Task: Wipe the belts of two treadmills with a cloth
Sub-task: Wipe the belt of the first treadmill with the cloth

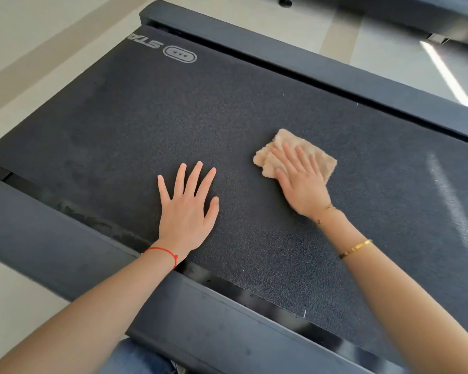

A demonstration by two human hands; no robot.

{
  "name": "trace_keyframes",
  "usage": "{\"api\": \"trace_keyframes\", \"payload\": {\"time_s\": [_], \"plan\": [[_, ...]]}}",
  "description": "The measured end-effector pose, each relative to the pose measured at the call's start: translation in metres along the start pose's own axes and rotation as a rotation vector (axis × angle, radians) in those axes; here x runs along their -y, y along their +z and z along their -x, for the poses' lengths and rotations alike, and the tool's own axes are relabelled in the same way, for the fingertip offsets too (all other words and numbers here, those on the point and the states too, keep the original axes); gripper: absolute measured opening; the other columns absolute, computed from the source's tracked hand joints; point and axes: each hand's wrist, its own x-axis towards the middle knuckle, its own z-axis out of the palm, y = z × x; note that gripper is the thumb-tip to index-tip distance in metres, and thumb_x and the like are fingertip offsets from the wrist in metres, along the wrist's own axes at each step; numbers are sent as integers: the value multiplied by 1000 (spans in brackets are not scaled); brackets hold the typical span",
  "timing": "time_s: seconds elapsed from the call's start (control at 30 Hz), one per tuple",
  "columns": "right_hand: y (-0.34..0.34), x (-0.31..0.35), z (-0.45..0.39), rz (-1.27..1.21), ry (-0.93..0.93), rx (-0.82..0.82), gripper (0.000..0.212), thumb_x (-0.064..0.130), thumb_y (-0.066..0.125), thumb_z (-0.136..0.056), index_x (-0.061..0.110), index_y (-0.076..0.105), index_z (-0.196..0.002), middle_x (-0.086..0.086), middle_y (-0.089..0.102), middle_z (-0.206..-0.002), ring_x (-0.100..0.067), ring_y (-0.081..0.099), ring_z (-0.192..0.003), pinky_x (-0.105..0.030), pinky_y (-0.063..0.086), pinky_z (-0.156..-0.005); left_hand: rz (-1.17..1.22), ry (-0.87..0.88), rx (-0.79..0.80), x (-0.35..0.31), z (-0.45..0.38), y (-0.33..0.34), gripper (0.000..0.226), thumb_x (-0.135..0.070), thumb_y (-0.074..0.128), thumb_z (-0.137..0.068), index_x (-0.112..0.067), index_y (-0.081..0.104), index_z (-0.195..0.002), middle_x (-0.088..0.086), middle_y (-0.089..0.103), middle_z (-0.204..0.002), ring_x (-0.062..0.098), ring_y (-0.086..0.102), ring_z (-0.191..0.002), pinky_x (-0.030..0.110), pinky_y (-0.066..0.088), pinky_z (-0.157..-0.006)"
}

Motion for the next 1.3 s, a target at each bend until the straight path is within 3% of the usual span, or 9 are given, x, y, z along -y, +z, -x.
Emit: {"api": "trace_keyframes", "payload": {"time_s": [0.23,0.5,0.67,0.8,0.97,1.07,1.3], "plan": [[-17,-21,-100,22,266,-13,53,44,13,-106,33,4,-158,4,-3,-166,-27,-6,-152,-46,-7,-122,-16,2,-5,-2,-1,2,63,-49,18,-98,-30,18,-158,0,18,-166,30,12,-153,68,11,-117],[-5,42,-189,37,103,70,53,41,10,-106,30,5,-158,3,-1,-166,-26,-5,-152,-47,-7,-122,-19,0,-32,1,-3,8,63,-49,23,-98,-31,19,-158,-1,17,-166,30,11,-153,68,10,-116],[10,71,-140,20,-186,84,50,38,17,-107,35,9,-157,4,8,-165,-28,1,-152,-47,-2,-122,-21,-2,-22,3,-4,8,63,-49,24,-98,-30,20,-158,-1,18,-166,30,12,-153,68,10,-116],[18,58,-65,41,-269,50,52,39,26,-107,31,16,-157,7,11,-164,-25,4,-153,-46,1,-123,-9,-22,-6,2,-3,5,66,-51,22,-97,-26,20,-158,-3,18,-166,27,12,-154,66,10,-117],[0,5,-28,36,45,-16,52,39,22,-107,31,12,-157,7,3,-165,-25,-3,-153,-42,-6,-123,44,-20,9,4,-1,-1,66,-51,17,-98,-24,19,-159,-2,16,-166,25,9,-154,64,7,-120],[1,7,-7,8,170,-14,52,42,17,-106,33,9,-157,8,-1,-166,-23,-8,-152,-41,-10,-122,67,-5,18,5,0,-3,64,-48,23,-100,-25,17,-159,-1,14,-167,26,7,-154,63,5,-121],[24,86,64,43,-190,88,52,40,22,-107,33,11,-157,9,3,-165,-25,-5,-153,-49,-2,-123,26,33,0,33,20,-10,58,-41,30,-103,-26,21,-158,3,20,-166,25,15,-153,57,14,-121]]}}
